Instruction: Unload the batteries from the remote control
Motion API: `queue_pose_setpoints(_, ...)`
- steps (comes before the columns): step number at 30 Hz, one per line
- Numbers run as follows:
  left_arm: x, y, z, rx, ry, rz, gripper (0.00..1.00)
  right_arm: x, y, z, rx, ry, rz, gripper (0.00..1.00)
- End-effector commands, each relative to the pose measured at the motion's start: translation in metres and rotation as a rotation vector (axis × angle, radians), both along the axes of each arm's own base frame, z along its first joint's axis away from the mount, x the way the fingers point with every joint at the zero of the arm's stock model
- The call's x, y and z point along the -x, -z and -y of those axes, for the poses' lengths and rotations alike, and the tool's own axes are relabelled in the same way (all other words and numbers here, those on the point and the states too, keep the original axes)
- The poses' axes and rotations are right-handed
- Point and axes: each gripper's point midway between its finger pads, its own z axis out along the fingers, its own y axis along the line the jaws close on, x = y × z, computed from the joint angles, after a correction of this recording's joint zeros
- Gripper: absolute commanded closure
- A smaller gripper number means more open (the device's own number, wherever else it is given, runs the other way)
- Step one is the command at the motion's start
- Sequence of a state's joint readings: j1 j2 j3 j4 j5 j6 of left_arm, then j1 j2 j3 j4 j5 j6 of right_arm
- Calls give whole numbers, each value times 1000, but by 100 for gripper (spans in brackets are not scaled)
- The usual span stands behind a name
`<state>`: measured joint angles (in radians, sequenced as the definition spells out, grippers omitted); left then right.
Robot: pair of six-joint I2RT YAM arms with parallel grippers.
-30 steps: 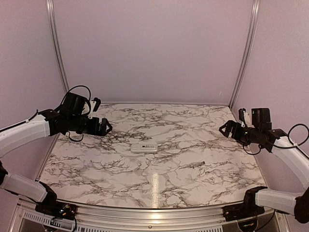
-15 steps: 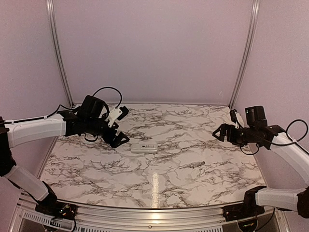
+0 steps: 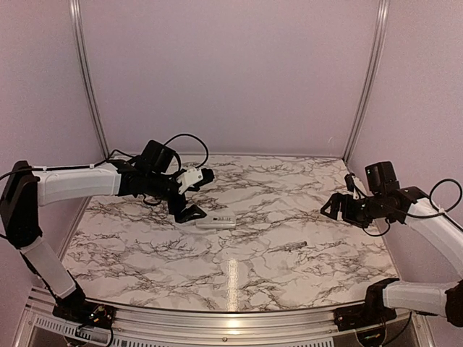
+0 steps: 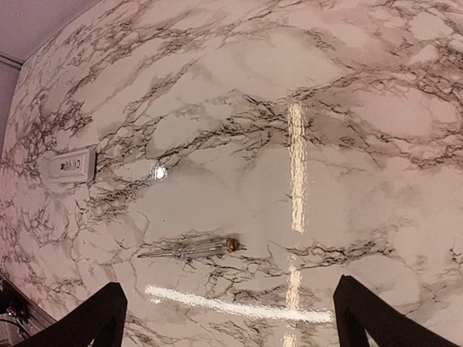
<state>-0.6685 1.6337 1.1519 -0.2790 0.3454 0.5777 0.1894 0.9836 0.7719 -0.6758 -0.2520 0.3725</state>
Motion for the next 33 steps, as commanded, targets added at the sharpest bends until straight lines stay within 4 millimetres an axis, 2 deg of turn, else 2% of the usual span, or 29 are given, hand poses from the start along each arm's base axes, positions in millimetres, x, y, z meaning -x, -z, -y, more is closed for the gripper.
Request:
queue_pose_setpoints(1, 1, 17, 10, -73, 118, -2, 1, 6, -6, 0, -6, 23, -23, 2)
queue_pose_setpoints(4, -3, 34, 11, -129, 143, -28, 1, 9, -8, -4, -30, 11, -28, 2)
queue_pose_setpoints(8, -10, 46, 12, -181, 154, -26, 1, 11, -10, -6, -43, 7, -23, 2)
queue_pose_setpoints(17, -15, 87, 3, -312, 170, -71, 3, 16, -5, -7, -44, 7, -60, 2)
queue_pose_setpoints(27, -27, 109, 9, -336, 151, -104, 7, 7, -2, -13, -63, -1, -88, 2)
queue_pose_setpoints(33, -34, 115, 13, -341, 144, -108, 9, 4, -1, -15, -76, 4, -94, 2)
